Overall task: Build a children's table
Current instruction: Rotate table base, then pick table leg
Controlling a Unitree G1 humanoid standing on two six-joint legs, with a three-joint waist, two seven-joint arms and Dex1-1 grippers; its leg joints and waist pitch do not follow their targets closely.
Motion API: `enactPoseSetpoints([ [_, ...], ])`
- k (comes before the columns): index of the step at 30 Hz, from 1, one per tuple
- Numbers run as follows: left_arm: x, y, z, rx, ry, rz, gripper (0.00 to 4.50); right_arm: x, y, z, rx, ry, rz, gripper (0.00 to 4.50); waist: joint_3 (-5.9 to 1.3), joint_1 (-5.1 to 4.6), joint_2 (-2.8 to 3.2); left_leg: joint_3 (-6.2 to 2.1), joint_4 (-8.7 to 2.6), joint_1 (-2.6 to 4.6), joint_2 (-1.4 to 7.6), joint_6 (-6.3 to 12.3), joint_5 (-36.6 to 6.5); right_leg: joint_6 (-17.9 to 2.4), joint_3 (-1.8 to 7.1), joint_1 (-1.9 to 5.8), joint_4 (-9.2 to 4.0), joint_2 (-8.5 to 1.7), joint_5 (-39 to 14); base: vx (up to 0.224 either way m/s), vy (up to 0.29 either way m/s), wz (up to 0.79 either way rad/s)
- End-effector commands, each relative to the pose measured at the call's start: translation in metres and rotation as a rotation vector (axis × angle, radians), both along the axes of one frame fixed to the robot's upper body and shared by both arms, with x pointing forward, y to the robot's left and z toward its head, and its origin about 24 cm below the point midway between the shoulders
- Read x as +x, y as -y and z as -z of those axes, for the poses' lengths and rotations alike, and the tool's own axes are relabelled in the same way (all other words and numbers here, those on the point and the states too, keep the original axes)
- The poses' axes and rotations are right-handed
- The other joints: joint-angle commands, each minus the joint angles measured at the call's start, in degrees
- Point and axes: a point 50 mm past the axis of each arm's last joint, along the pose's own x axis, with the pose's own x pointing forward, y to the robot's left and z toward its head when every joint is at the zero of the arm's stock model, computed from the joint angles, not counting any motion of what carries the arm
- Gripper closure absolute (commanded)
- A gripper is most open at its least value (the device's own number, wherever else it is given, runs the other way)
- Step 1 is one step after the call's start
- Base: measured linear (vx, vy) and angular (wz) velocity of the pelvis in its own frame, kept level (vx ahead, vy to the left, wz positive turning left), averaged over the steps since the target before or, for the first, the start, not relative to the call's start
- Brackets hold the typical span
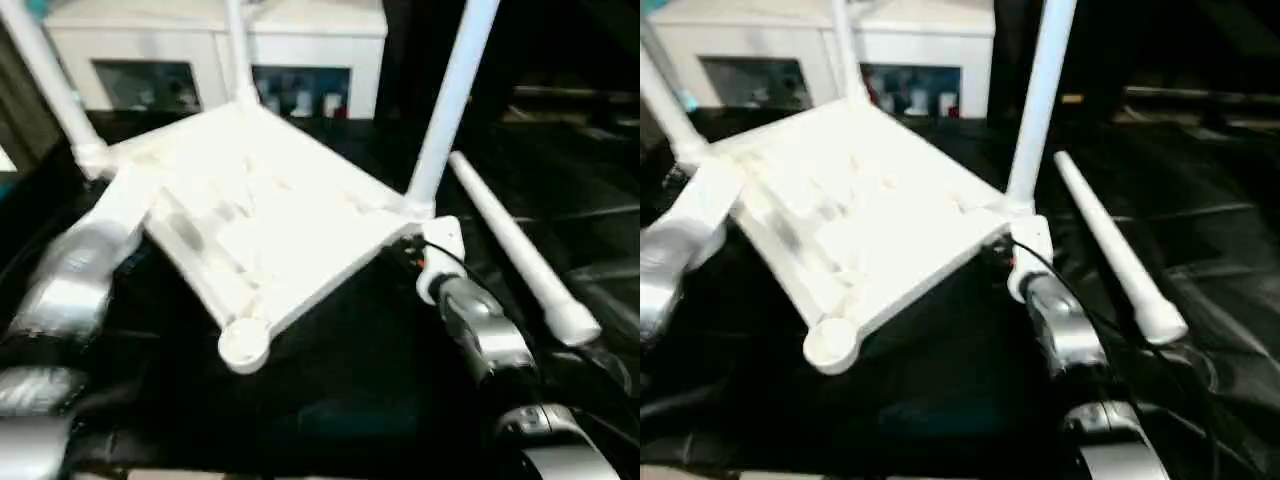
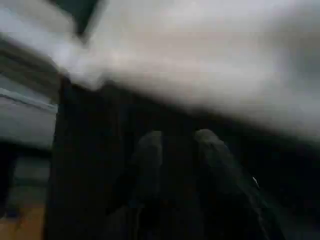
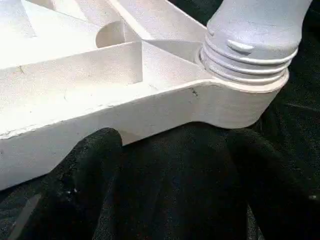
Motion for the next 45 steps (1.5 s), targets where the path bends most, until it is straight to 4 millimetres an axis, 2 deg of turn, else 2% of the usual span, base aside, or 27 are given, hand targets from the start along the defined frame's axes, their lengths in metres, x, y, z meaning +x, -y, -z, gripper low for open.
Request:
enactPoseSetpoints([
  [1, -0.007, 0.002, -0.004, 0.022, -0.066, 0.015, 3.44, 0.003, -0.006, -0.003, 0.005, 0.001, -0.027, 0.61, -4.36, 0.02, 0.39, -1.78, -4.82, 2.46, 3.4, -1.2, -17.12, -11.25, 3.03, 2.33, -3.2, -2.84, -17.0, 0.0, 0.0, 0.0],
  [4, -0.021, 0.012, 0.008, -0.077, -0.177, 0.061, 3.44, 0.005, -0.007, -0.003, 0.002, 0.001, -0.034, 0.61, -4.15, 0.0, 0.24, -1.98, -4.98, 2.39, 3.3, -1.84, -19.49, -10.7, 3.1, 2.33, -3.57, -2.93, -19.72, 0.0, 0.0, 0.0],
  [5, -0.021, 0.012, 0.008, -0.077, -0.177, 0.061, 3.44, 0.005, -0.007, -0.003, 0.002, 0.001, -0.034, 0.61, -4.12, 0.16, 0.29, -1.98, -4.94, 2.67, 3.27, -2.12, -20.37, -10.74, 3.12, 2.08, -3.68, -2.97, -20.48, 0.0, 0.0, 0.0],
  [6, -0.024, 0.026, 0.012, -0.175, -0.196, 0.113, 3.44, 0.005, -0.007, -0.003, -0.002, 0.002, -0.039, 0.61, -4.13, 0.09, 0.21, -2.07, -4.91, 2.57, 3.25, -2.43, -21.03, -10.76, 3.11, 2.19, -3.55, -3.0, -20.69, 0.0, 0.0, 0.0],
  [8, -0.024, 0.026, 0.012, -0.175, -0.196, 0.113, 3.44, 0.005, -0.007, -0.003, -0.002, 0.002, -0.039, 0.61, -4.02, 0.04, 0.2, -2.05, -4.99, 2.68, 3.11, -2.53, -22.59, -10.2, 3.03, 1.93, -3.93, -2.73, -21.89, 0.0, 0.0, 0.0],
  [10, -0.026, 0.055, 0.013, -0.338, -0.212, 0.253, 3.44, 0.006, -0.005, -0.006, -0.013, 0.006, -0.049, 0.61, -3.99, -0.06, 0.3, -2.31, -5.09, 2.46, 3.13, -2.77, -23.0, -9.86, 2.95, 2.3, -3.99, -3.03, -22.97, 0.0, 0.0, 0.0],
  [11, -0.026, 0.057, 0.013, -0.348, -0.213, 0.266, 3.44, 0.006, -0.004, -0.006, -0.014, 0.007, -0.049, 0.61, -3.93, -0.02, 0.15, -2.13, -5.0, 2.75, 3.15, -2.93, -23.95, -9.7, 2.97, 1.88, -4.23, -2.82, -23.67, 0.0, 0.0, 0.0],
  [12, -0.029, 0.075, 0.011, -0.425, -0.232, 0.369, 3.44, 0.006, 0.001, -0.009, -0.028, 0.009, -0.051, 0.61, -3.81, -0.11, 0.17, -2.11, -4.9, 2.97, 3.02, -2.93, -25.03, -9.51, 2.99, 1.73, -4.4, -2.77, -24.55, 0.0, 0.0, 0.0],
  [13, -0.029, 0.075, 0.011, -0.425, -0.232, 0.369, 3.44, 0.006, 0.001, -0.009, -0.028, 0.009, -0.051, 0.61, -3.8, -0.27, 0.03, -2.26, -5.06, 2.74, 3.15, -2.96, -24.98, -9.23, 2.97, 2.13, -4.37, -2.84, -24.84, 0.0, 0.0, 0.0],
  [14, -0.03, 0.079, 0.01, -0.446, -0.244, 0.396, 3.44, 0.006, 0.004, -0.011, -0.033, 0.008, -0.049, 0.61, -3.8, -0.2, 0.02, -2.2, -5.05, 2.73, 3.04, -2.84, -24.98, -8.45, 2.91, 2.01, -4.47, -2.72, -26.01, 0.0, 0.0, 0.0],
  [15, -0.033, 0.086, 0.01, -0.478, -0.267, 0.441, 3.44, 0.005, 0.013, -0.014, -0.045, 0.002, -0.04, 0.61, -3.73, -0.23, 0.15, -2.17, -5.01, 3.0, 2.99, -2.84, -25.17, -8.2, 2.95, 1.87, -4.62, -2.6, -26.53, 0.0, 0.0, 0.0],
  [19, -0.037, 0.104, 0.008, -0.534, -0.283, 0.558, 3.44, 0.003, 0.039, -0.026, -0.075, -0.019, 0.016, 0.61, -3.73, -0.08, -0.07, -2.18, -4.98, 3.05, 2.88, -2.78, -24.92, -6.85, 2.93, 1.95, -4.7, -2.36, -27.82, 0.0, 0.0, 0.0],
  [21, -0.038, 0.113, 0.008, -0.574, -0.28, 0.594, 3.44, 0.004, 0.057, -0.034, -0.141, -0.05, 0.051, 0.61, -3.75, -0.25, -0.18, -2.26, -4.97, 2.66, 2.77, -2.66, -24.34, -6.42, 2.83, 2.27, -4.72, -2.4, -28.55, 0.0, 0.0, 0.0],
  [22, -0.038, 0.117, 0.008, -0.587, -0.279, 0.614, 3.44, 0.004, 0.064, -0.038, -0.175, -0.062, 0.062, 0.61, -3.77, -0.33, -0.1, -2.26, -4.9, 2.71, 2.7, -2.69, -24.31, -6.18, 2.76, 2.23, -4.87, -2.37, -29.05, 0.0, 0.0, 0.0],
  [23, -0.038, 0.121, 0.008, -0.6, -0.278, 0.628, 3.44, 0.005, 0.069, -0.042, -0.193, -0.073, 0.068, 0.61, -3.79, -0.38, -0.26, -2.22, -4.78, 2.68, 2.6, -2.58, -24.26, -5.97, 2.68, 2.21, -4.97, -2.37, -29.66, 0.0, 0.0, 0.0],
  [25, -0.038, 0.126, 0.009, -0.61, -0.277, 0.65, 3.44, 0.005, 0.076, -0.048, -0.196, -0.077, 0.067, 0.61, -3.84, -0.54, -0.11, -2.32, -4.65, 2.43, 2.53, -2.28, -23.74, -5.57, 2.59, 2.41, -5.06, -2.48, -30.39, 0.0, 0.0, 0.0],
  [27, -0.037, 0.139, 0.01, -0.639, -0.282, 0.69, 3.44, 0.007, 0.09, -0.063, -0.186, -0.083, 0.092, 0.61, -3.87, -0.63, -0.24, -2.23, -4.43, 2.63, 2.49, -1.73, -23.24, -5.34, 2.49, 2.37, -5.41, -2.25, -30.57, 0.0, 0.0, 0.0],
  [28, -0.037, 0.139, 0.01, -0.639, -0.282, 0.69, 3.41, 0.007, 0.09, -0.063, -0.186, -0.083, 0.092, 0.45, -3.92, -0.53, -0.32, -2.22, -4.37, 2.69, 2.52, -1.61, -22.88, -5.43, 2.5, 2.31, -5.35, -2.28, -30.41, 0.0, 0.0, 0.0],
  [29, -0.037, 0.148, 0.012, -0.657, -0.291, 0.722, 3.41, 0.008, 0.1, -0.076, -0.179, -0.087, 0.127, 0.45, -3.87, -0.51, 0.37, -2.31, -4.42, 2.48, 2.45, -1.39, -22.03, -5.75, 2.49, 2.58, -5.16, -2.26, -29.78, 0.0, 0.0, 0.0],
  [31, -0.038, 0.151, 0.012, -0.664, -0.295, 0.731, 3.4, 0.008, 0.103, -0.08, -0.176, -0.088, 0.141, 0.25, -3.99, -0.58, 0.04, -2.21, -4.42, 2.38, 2.51, -1.25, -21.54, -6.02, 2.42, 2.64, -5.12, -2.12, -28.31, 0.0, 0.0, 0.0],
  [32, -0.038, 0.156, 0.012, -0.674, -0.298, 0.755, 3.4, 0.008, 0.11, -0.088, -0.173, -0.104, 0.16, 0.17, -3.98, -0.52, 0.39, -2.2, -4.38, 2.39, 2.51, -1.15, -21.41, -6.36, 2.46, 2.55, -5.05, -2.22, -28.03, 0.0, 0.0, 0.0],
  [34, -0.037, 0.16, 0.01, -0.684, -0.296, 0.779, 3.4, 0.008, 0.116, -0.094, -0.177, -0.118, 0.166, 0.02, -4.09, -0.51, 0.43, -2.19, -4.3, 2.35, 2.45, -0.98, -20.58, -7.0, 2.44, 2.83, -4.95, -2.12, -26.9, 0.0, 0.0, 0.0],
  [36, -0.038, 0.166, 0.007, -0.714, -0.288, 0.821, 3.4, 0.007, 0.121, -0.101, -0.172, -0.146, 0.15, 0.02, -4.13, -0.4, 0.23, -1.95, -4.09, 2.51, 2.45, -0.55, -20.16, -7.73, 2.52, 2.68, -5.04, -2.09, -25.75, 0.0, 0.0, 0.0],
  [37, -0.038, 0.17, 0.005, -0.735, -0.282, 0.849, 3.4, 0.007, 0.124, -0.102, -0.179, -0.168, 0.144, 0.02, -4.18, -0.45, 0.2, -2.03, -4.08, 2.24, 2.39, -0.3, -19.53, -8.28, 2.45, 3.03, -4.71, -2.06, -24.94, 0.0, 0.0, 0.0],
  [38, -0.039, 0.175, 0.002, -0.764, -0.276, 0.879, 3.4, 0.007, 0.129, -0.101, -0.197, -0.202, 0.139, 0.02, -4.25, -0.4, 0.44, -2.0, -4.09, 2.27, 2.51, -0.26, -19.09, -8.74, 2.44, 3.06, -4.76, -2.02, -23.87, 0.0, 0.0, 0.0],
  [41, -0.038, 0.18, -0.001, -0.805, -0.247, 0.907, 3.4, 0.006, 0.139, -0.096, -0.237, -0.293, 0.153, 0.02, -4.3, -0.31, 0.32, -1.94, -3.9, 1.99, 2.5, -0.07, -18.23, -10.47, 2.43, 3.36, -4.43, -2.1, -21.71, 0.0, 0.0, 0.0],
  [45, -0.036, 0.187, -0.006, -0.861, -0.218, 0.945, 3.4, 0.004, 0.145, -0.087, -0.182, -0.406, 0.134, 0.02, -4.51, -0.32, 0.3, -1.84, -3.68, 1.81, 2.52, 0.65, -16.28, -11.44, 2.47, 3.68, -4.07, -2.08, -19.53, 0.0, 0.0, 0.0],
])
